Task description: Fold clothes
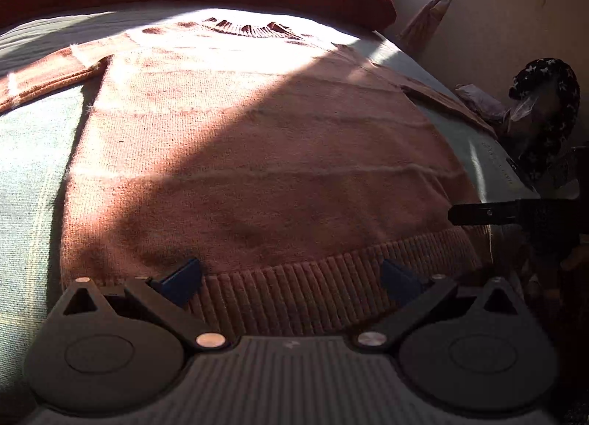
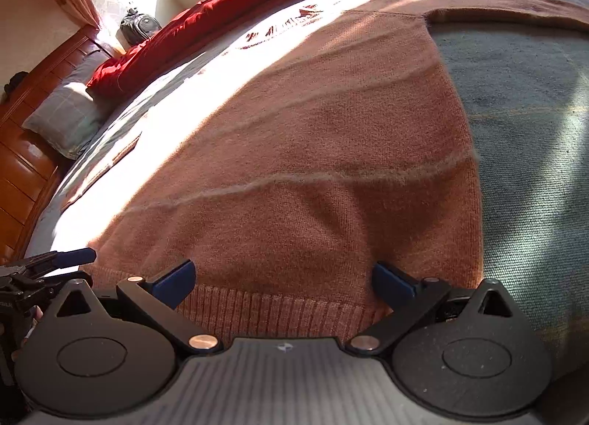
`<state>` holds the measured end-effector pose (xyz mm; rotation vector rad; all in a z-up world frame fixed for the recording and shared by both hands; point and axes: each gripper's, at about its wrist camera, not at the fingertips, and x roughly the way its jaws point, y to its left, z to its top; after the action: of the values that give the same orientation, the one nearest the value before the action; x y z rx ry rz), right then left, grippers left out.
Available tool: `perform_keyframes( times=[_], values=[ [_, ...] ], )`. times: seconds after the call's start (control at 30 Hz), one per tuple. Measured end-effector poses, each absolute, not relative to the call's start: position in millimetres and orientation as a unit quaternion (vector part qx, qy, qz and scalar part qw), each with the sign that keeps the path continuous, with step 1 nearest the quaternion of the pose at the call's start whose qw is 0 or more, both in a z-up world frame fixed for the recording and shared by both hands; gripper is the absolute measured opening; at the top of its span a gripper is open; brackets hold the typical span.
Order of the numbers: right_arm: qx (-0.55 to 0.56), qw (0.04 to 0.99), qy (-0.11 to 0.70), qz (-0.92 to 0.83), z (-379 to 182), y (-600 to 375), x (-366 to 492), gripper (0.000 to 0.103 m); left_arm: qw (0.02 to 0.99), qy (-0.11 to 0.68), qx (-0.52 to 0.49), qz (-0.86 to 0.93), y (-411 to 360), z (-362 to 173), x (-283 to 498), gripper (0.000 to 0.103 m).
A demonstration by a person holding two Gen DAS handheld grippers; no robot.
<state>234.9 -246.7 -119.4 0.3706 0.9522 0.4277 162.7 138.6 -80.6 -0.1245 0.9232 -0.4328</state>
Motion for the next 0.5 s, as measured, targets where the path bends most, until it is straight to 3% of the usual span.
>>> perform_keyframes(
  times=[0.37,0.5],
  values=[
    [0.235,0.853,0.427,0.185,-122.8,-255.6,230.9,0.103,0.859,0.452,-0.134,-0.199,161.6,-91.1,156.1,0.102],
    [0.252,0.851,0.417,0.197,-125.4,-261.4,230.3,0.103,0.861,0.455,-0.115,-0.198,156.2,-90.8,156.7,0.103]
  ],
)
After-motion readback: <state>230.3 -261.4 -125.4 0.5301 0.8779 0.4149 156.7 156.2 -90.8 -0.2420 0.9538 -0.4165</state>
